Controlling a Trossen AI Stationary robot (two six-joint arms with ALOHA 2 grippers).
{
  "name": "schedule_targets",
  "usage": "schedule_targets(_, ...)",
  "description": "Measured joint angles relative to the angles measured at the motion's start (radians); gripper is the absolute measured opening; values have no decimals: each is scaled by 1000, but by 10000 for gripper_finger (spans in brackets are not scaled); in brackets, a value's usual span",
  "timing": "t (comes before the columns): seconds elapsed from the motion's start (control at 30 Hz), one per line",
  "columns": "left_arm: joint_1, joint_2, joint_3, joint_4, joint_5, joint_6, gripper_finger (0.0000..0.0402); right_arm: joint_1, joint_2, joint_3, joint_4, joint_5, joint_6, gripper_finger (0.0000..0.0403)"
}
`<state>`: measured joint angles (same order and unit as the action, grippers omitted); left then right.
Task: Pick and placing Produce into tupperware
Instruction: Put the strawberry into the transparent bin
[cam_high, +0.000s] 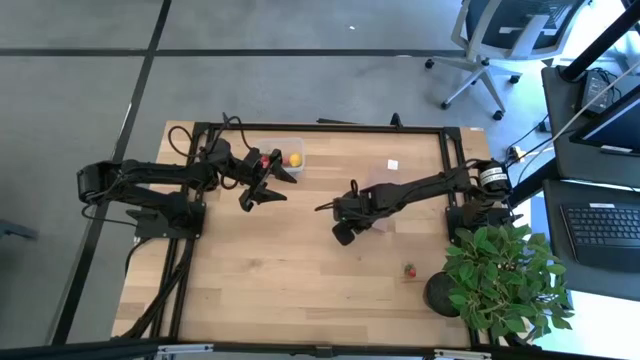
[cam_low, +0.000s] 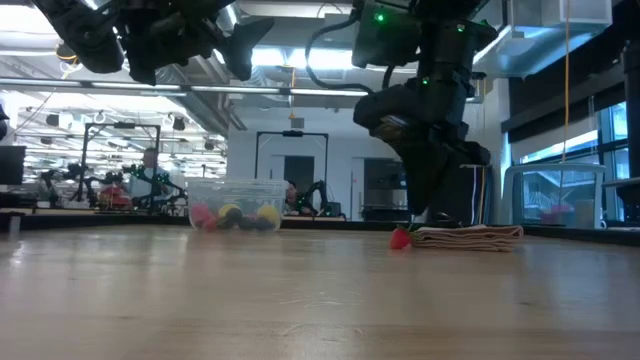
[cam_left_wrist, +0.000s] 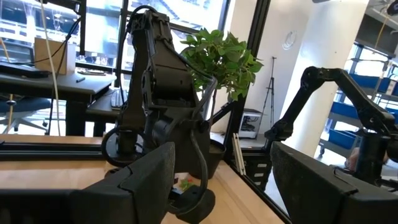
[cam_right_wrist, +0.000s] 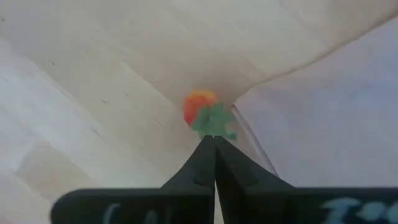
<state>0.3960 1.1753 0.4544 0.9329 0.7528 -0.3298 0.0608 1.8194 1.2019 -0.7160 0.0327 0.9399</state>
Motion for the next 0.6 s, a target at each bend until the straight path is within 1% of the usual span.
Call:
schedule_targets(0.3,0,0,0,0,0,0,254,-4,0,11,-12,0,-10,4)
schedule_targets(0.6,0,0,0,0,0,0,254,-6,0,11,-12,0,-5,46)
